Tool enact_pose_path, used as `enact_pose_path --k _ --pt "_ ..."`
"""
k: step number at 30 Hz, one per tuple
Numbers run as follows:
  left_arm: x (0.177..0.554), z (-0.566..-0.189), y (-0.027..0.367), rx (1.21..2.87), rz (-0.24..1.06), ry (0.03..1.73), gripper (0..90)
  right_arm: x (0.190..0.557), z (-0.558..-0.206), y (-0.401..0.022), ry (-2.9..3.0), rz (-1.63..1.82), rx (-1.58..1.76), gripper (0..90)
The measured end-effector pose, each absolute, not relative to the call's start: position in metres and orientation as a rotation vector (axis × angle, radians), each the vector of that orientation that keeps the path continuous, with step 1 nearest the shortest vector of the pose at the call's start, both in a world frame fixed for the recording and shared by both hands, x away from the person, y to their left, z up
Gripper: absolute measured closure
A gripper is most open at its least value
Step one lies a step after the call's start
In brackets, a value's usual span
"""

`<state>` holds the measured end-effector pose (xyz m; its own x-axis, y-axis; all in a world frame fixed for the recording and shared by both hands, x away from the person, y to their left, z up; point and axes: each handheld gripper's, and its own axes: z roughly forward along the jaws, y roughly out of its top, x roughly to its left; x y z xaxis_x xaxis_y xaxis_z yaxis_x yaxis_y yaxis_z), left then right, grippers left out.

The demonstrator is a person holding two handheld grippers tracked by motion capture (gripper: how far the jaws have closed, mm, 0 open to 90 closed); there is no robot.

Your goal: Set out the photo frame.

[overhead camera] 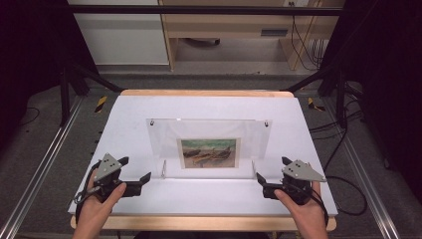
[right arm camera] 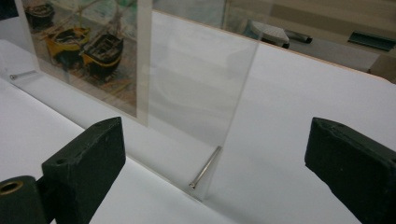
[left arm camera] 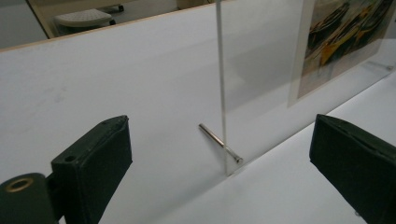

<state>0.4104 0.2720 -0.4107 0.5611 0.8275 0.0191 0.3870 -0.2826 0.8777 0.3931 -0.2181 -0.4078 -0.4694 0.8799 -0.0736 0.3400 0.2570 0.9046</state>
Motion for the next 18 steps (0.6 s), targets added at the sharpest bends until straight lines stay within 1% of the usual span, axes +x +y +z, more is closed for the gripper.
enact_pose_path --k 6,12,18 --pt "0.416 -0.413 0.284 1.898 0.638 1.015 5.3 0.396 -0.411 -0.231 1.922 1.148 1.138 8.4" --pt "0.433 -0.417 0.302 1.905 0.683 1.052 5.3 0.407 -0.418 -0.250 1.905 1.106 1.174 10.3" --pt "0.446 -0.421 0.306 1.898 0.700 1.065 5.4 0.417 -0.429 -0.260 1.897 1.068 1.199 10.8"
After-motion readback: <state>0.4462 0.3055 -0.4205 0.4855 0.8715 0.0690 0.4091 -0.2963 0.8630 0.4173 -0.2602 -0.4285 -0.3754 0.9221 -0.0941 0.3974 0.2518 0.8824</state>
